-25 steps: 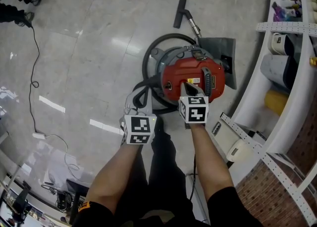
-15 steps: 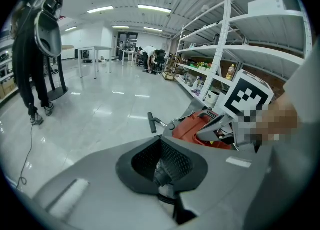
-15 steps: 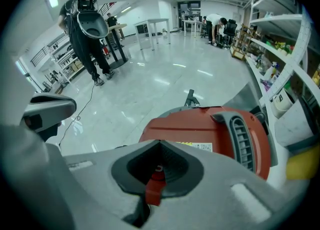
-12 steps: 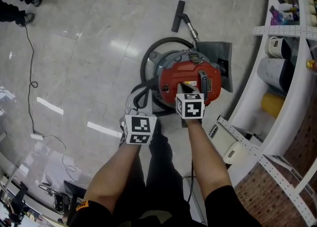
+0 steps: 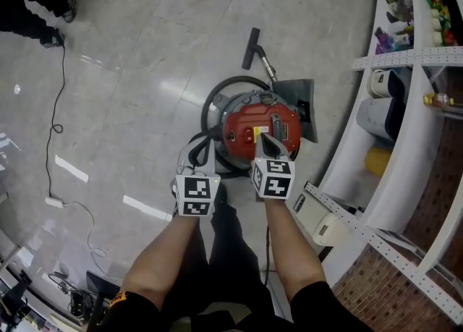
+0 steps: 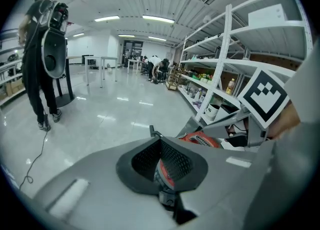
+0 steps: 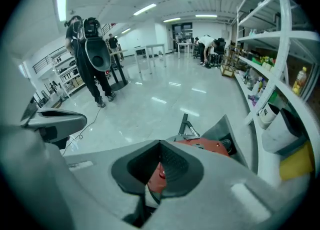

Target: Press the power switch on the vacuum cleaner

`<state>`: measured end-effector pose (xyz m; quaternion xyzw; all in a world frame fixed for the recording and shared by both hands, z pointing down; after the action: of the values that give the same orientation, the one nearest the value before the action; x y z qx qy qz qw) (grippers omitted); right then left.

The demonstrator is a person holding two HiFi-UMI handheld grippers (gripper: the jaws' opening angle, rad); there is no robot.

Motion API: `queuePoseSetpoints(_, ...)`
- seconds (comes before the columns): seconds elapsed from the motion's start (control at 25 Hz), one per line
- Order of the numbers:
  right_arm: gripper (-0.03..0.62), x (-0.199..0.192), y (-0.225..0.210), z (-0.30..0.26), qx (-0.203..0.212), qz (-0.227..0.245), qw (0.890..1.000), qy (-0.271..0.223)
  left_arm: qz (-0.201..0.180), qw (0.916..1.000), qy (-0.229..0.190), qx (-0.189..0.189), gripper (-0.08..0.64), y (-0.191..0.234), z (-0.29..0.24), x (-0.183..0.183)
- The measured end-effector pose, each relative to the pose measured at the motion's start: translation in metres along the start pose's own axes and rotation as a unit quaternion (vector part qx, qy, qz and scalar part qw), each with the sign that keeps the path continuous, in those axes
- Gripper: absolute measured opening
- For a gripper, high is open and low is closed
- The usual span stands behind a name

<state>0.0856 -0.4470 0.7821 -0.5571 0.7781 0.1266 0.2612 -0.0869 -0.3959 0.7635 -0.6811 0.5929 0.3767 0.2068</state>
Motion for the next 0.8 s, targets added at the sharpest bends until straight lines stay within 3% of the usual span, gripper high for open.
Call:
queuePoseSetpoints(0.28,-0.008,0.019,0.035,0.099,0.052,0.061,0.994,-0.072,-0.002,0.9988,-0.043,0.026,0.015,-0.022,0.075,0.039)
queuePoseSetpoints(0.8,-0.008,0.023,0.048,0.236,0.138,0.101,0.975,-0.143,0.007,0.99,-0.123,0.068,0.015,-0.074,0.201,0.09)
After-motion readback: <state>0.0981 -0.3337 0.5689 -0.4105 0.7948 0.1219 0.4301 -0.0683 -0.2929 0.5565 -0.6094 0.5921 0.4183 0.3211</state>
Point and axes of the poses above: the fingertips, and each gripper's own axes: z backward along the fingers, y to its left, x out of its top, the point moved 6 cm from there along z, backward along the fingers, and after that the axes turned 3 degrees about -z, right-handed, at the moved point
